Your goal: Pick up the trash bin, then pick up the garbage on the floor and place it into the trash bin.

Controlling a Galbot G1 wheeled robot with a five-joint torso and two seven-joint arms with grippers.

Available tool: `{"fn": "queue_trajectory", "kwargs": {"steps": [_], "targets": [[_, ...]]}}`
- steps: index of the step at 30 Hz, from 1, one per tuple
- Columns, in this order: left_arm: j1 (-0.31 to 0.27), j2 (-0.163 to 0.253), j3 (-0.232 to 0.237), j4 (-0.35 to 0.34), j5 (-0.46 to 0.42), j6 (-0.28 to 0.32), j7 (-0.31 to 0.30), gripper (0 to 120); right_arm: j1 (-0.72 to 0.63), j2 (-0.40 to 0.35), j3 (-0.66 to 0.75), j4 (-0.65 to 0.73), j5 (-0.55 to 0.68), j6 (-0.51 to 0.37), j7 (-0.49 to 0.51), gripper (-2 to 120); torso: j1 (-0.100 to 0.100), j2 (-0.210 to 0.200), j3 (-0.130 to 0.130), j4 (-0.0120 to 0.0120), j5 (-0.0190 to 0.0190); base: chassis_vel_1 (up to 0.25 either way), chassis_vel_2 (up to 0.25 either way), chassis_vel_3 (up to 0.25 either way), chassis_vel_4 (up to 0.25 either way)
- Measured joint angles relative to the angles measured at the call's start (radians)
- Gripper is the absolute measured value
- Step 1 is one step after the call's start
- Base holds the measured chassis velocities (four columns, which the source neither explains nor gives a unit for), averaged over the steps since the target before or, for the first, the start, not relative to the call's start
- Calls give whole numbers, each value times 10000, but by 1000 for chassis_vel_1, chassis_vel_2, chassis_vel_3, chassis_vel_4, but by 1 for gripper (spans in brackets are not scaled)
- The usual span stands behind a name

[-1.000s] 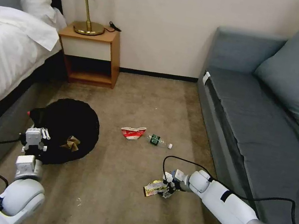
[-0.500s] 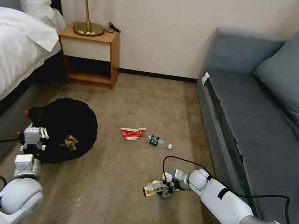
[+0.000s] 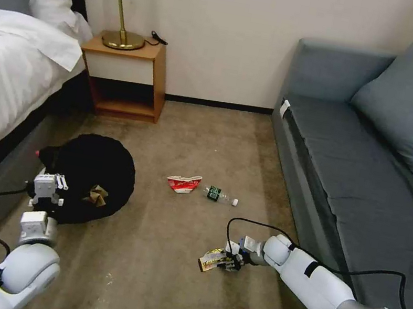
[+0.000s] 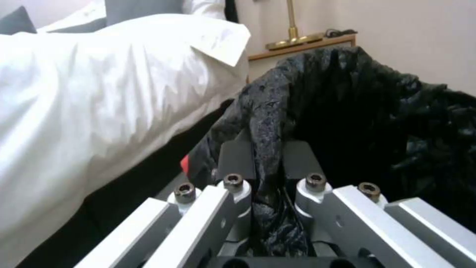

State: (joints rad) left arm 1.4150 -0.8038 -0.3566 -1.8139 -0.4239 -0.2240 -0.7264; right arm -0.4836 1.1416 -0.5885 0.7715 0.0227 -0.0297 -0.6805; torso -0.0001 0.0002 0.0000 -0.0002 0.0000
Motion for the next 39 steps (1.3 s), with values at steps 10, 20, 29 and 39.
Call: {"fn": "queue_trajectory", "kwargs": {"steps": [10,20,29,39], "targets": [[-12,6,2,11,-30,-20,3,7,0,-74,11,-19,-2,89,3,14,1,-3,2,7,9,0,0,0,0],[-16,42,-5,-18,-59,-32,2,7,4,-297,46,248,185,152,39,0,2,-6,5,-2,-3,0,0,0,0],[38,18,5,-28,-31,-88,2,7,-133,-495,669,777,425,563,-33,0,3,-5,1,0,0,0,0,0,0],[200,-48,6,-35,96,-275,33,7,-30,-632,1666,1591,1257,945,-599,0,2,-5,1,0,1,0,0,0,0]]}}
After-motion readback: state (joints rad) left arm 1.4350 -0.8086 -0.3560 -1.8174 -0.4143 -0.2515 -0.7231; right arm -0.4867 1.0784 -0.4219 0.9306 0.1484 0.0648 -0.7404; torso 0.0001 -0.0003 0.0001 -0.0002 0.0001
